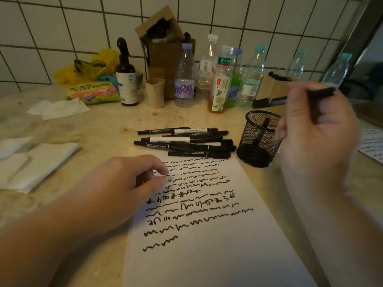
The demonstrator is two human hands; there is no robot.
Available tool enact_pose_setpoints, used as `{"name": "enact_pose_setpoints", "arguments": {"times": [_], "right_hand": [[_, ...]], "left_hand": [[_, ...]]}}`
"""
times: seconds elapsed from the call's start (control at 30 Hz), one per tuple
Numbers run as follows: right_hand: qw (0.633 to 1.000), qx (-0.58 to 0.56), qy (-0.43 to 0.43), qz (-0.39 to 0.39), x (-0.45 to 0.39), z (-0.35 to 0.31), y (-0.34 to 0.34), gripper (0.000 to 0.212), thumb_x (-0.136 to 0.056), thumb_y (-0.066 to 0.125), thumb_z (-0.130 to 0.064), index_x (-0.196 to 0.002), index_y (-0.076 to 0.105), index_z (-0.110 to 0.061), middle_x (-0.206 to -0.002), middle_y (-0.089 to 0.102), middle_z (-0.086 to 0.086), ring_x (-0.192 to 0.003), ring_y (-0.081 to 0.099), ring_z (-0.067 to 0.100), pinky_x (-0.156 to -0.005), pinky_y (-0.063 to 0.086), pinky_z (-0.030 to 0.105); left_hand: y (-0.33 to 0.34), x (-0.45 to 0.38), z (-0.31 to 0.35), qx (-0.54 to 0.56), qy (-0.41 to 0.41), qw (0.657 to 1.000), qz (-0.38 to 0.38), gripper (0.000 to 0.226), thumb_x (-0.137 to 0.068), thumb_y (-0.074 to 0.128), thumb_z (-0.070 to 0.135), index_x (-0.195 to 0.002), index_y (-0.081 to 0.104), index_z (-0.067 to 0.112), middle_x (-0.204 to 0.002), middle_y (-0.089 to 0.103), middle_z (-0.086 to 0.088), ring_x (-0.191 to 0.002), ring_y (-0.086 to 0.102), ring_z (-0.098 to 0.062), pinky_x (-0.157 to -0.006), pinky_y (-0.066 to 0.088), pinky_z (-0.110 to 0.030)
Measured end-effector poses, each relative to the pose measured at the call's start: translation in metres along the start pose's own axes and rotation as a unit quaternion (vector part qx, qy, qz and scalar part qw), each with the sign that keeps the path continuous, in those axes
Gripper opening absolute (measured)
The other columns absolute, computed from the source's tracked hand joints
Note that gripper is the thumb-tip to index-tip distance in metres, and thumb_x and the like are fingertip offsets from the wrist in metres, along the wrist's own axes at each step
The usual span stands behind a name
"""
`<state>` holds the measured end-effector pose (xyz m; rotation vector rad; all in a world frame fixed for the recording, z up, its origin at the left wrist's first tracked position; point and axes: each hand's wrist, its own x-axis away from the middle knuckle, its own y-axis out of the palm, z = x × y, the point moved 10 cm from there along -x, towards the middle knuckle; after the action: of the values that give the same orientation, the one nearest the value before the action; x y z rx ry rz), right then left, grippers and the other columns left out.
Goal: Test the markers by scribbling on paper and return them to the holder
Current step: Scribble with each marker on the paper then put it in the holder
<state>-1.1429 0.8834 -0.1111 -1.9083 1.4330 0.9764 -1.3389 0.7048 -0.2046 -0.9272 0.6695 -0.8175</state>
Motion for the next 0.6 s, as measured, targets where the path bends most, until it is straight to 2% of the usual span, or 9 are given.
{"name": "enact_pose_setpoints", "arguments": {"times": [0.07,0.13,0.2,0.23,0.3,0.4,0.5,0.6], "right_hand": [[0.998,0.043,0.024,0.045,-0.005,0.01,-0.01,0.016,-0.099,0.055,-0.04,-0.108,0.065,-0.033,-0.094,0.068,-0.002,-0.081,0.067,0.024,-0.068,0.058,0.048],[0.994,0.078,0.059,0.053,-0.007,0.018,-0.012,0.019,-0.098,0.054,-0.044,-0.109,0.066,-0.035,-0.096,0.07,-0.003,-0.086,0.068,0.021,-0.073,0.059,0.046],[0.989,0.105,0.1,0.043,-0.007,0.029,-0.01,0.018,-0.098,0.056,-0.04,-0.111,0.067,-0.035,-0.095,0.068,-0.012,-0.084,0.066,-0.001,-0.067,0.057,0.021],[0.986,0.113,0.12,0.033,-0.007,0.035,-0.009,0.018,-0.099,0.057,-0.036,-0.114,0.067,-0.033,-0.096,0.066,-0.015,-0.081,0.063,-0.011,-0.06,0.051,0.009],[0.98,0.111,0.162,0.009,-0.005,0.046,-0.006,0.021,-0.1,0.057,-0.029,-0.118,0.067,-0.028,-0.099,0.064,-0.013,-0.074,0.056,-0.024,-0.052,0.042,-0.001],[0.976,0.113,0.187,-0.008,-0.004,0.052,-0.003,0.023,-0.099,0.059,-0.026,-0.121,0.067,-0.024,-0.1,0.065,-0.008,-0.067,0.055,-0.022,-0.048,0.039,-0.002],[0.977,0.108,0.181,-0.016,-0.004,0.052,0.001,0.022,-0.098,0.061,-0.024,-0.119,0.067,-0.024,-0.089,0.065,-0.011,-0.067,0.058,-0.021,-0.048,0.042,0.001],[0.981,0.129,0.141,-0.036,-0.002,0.042,0.007,0.022,-0.095,0.064,-0.025,-0.117,0.063,-0.031,-0.074,0.064,-0.003,-0.067,0.064,0.005,-0.054,0.048,0.007]], "left_hand": [[0.002,0.0,0.0,-0.007,0.006,1.0,-0.006,0.011,-0.084,0.051,0.054,-0.093,0.056,0.051,-0.089,0.054,0.042,-0.076,0.055,0.013,-0.052,0.045,-0.016],[0.004,0.0,0.0,-0.007,0.008,1.0,-0.009,0.009,-0.085,0.051,0.053,-0.093,0.056,0.051,-0.089,0.055,0.041,-0.075,0.057,0.011,-0.052,0.047,-0.018],[0.006,0.001,0.001,0.0,0.012,1.0,-0.016,0.008,-0.085,0.052,0.052,-0.092,0.057,0.051,-0.086,0.06,0.035,-0.071,0.058,0.007,-0.053,0.048,-0.018],[0.007,0.001,0.002,0.003,0.014,1.0,-0.019,0.008,-0.086,0.053,0.052,-0.092,0.058,0.051,-0.084,0.062,0.032,-0.071,0.059,0.005,-0.054,0.049,-0.018],[0.008,0.002,0.002,0.006,0.018,1.0,-0.022,0.009,-0.086,0.053,0.052,-0.093,0.058,0.051,-0.083,0.063,0.031,-0.071,0.06,0.004,-0.057,0.051,-0.019],[0.008,0.001,0.002,0.002,0.02,1.0,-0.021,0.01,-0.085,0.053,0.053,-0.094,0.058,0.052,-0.086,0.059,0.037,-0.075,0.059,0.008,-0.057,0.049,-0.018],[0.007,0.002,0.002,0.004,0.023,1.0,-0.019,0.009,-0.086,0.054,0.052,-0.094,0.058,0.051,-0.087,0.058,0.039,-0.076,0.058,0.008,-0.054,0.045,-0.015],[0.007,0.003,0.002,0.004,0.028,0.999,-0.02,0.009,-0.086,0.054,0.051,-0.095,0.058,0.05,-0.088,0.058,0.039,-0.074,0.059,0.007,-0.054,0.046,-0.015]]}}
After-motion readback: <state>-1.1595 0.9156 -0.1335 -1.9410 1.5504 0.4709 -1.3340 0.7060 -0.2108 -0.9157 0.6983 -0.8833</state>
